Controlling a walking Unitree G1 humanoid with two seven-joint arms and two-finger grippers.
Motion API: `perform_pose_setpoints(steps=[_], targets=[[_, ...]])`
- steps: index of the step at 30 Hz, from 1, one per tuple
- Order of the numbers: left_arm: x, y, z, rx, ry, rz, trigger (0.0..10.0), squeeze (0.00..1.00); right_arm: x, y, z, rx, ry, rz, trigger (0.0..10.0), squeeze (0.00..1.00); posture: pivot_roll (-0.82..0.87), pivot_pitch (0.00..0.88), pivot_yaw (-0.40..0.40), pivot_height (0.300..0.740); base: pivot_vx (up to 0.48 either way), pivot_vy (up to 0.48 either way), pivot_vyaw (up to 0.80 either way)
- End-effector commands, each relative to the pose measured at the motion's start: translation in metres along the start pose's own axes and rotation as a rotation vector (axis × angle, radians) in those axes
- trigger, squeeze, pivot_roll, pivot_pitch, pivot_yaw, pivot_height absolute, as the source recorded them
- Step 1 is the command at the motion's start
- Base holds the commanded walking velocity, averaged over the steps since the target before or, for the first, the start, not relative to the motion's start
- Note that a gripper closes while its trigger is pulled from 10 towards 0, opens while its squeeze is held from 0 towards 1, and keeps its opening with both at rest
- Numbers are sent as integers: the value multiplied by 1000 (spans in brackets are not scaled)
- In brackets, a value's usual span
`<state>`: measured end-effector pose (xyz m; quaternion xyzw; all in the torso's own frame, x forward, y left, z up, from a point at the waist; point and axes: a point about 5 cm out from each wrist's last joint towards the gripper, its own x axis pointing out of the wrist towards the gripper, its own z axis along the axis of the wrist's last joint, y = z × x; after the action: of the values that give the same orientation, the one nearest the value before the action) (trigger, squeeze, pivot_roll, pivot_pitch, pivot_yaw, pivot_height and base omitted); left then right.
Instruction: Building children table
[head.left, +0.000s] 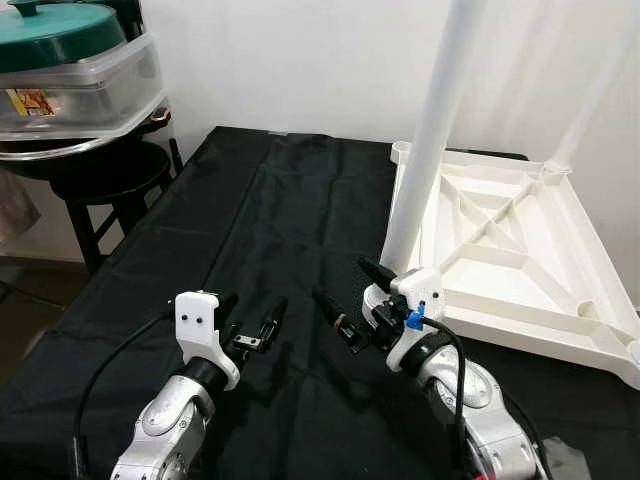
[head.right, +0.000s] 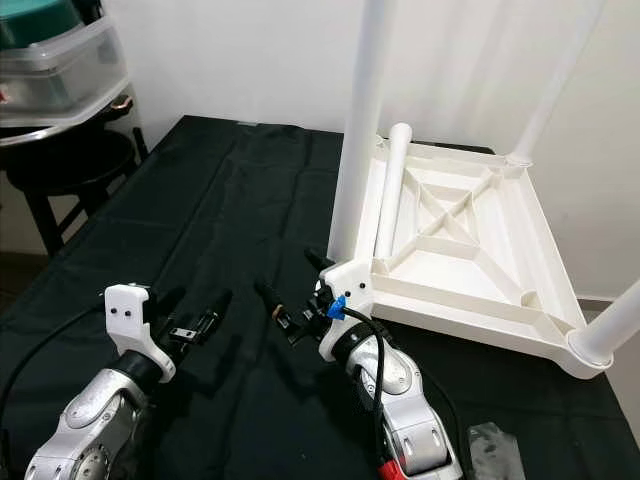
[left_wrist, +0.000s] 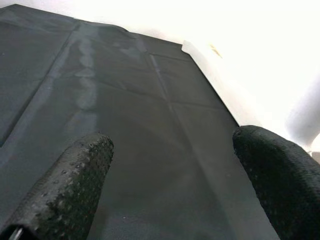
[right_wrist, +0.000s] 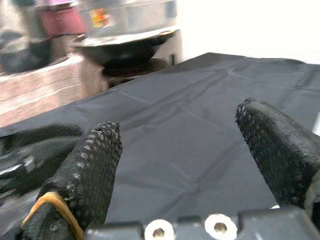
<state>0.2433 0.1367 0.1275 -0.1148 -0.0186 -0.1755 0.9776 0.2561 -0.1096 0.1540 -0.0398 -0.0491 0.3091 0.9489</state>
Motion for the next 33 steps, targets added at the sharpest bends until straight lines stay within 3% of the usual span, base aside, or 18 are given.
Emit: perform_pose_setpoints(steps=[1,14,19,23,29,33], targets=[[-1,-2,-1,-17,2,-23,10000,0,-4,3,-1,17,11,37,10000,0,-58,38,-33,740,0,-461,0],[-1,-3,-1,-33,9,-43,10000,0,-7,2,-2,-49,60,129,10000,0,-64,36,-29,740,0,-462,0],[-2,0,-2,-61,11,-25,10000,0,-22,-15,-4,-182,201,318,10000,0,-67,43,-25,740,0,0,0],[-3,0,-1,-70,10,-26,10000,0,-27,-34,-4,-281,278,344,10000,0,-70,47,-22,740,0,0,0],[-3,-1,1,-82,10,-33,10000,0,-14,-57,-6,-382,364,364,10000,0,-72,56,-17,740,0,0,0],[-3,-3,3,-54,9,-47,10000,0,-3,-63,-10,-346,383,409,10000,0,-62,66,-27,740,0,0,0]])
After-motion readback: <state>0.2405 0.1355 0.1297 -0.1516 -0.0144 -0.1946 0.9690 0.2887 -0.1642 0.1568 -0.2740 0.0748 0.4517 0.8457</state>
